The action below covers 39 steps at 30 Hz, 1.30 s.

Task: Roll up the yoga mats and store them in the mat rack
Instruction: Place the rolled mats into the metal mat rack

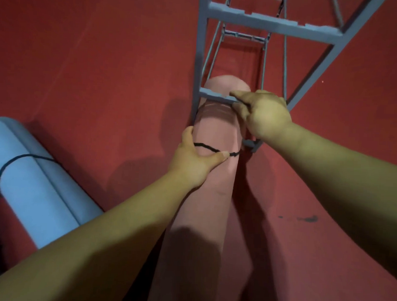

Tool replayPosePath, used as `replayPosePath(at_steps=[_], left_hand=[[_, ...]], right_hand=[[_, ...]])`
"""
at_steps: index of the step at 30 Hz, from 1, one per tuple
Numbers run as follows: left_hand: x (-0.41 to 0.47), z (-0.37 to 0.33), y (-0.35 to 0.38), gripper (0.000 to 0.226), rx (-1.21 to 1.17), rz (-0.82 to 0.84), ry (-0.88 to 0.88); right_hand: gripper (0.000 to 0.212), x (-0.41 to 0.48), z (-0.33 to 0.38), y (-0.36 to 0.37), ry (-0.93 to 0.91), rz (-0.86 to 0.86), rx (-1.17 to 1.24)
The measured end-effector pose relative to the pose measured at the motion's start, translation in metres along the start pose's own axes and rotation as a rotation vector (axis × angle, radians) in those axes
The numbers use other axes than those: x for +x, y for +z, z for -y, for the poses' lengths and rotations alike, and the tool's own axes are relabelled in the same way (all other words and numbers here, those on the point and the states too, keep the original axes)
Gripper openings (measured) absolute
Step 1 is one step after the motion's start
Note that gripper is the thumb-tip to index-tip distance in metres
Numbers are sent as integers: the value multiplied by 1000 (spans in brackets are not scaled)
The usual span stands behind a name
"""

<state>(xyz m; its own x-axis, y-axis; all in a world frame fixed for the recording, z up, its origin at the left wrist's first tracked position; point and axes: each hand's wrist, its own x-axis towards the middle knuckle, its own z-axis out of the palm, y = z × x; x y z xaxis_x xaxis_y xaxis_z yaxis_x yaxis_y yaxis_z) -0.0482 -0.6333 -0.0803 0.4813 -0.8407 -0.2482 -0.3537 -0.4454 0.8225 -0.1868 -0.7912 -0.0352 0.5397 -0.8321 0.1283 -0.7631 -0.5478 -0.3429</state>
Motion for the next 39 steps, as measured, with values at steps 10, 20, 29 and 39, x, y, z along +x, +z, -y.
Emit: replayPosePath(at_steps=[10,20,29,39], left_hand=[[-56,56,-9,130,-210,206,-133],[-82,50,-20,93,-248,53,-282],[-86,76,-22,98,-380,281,-261],[-129,99,-2,85,-595,406,-269]], right_hand=[[41,-64,17,22,0,4,119],[37,-67,37,29,-96,55,93],[41,-107,42,36,-104,-105,120],[55,-249,70,65,756,181,943]])
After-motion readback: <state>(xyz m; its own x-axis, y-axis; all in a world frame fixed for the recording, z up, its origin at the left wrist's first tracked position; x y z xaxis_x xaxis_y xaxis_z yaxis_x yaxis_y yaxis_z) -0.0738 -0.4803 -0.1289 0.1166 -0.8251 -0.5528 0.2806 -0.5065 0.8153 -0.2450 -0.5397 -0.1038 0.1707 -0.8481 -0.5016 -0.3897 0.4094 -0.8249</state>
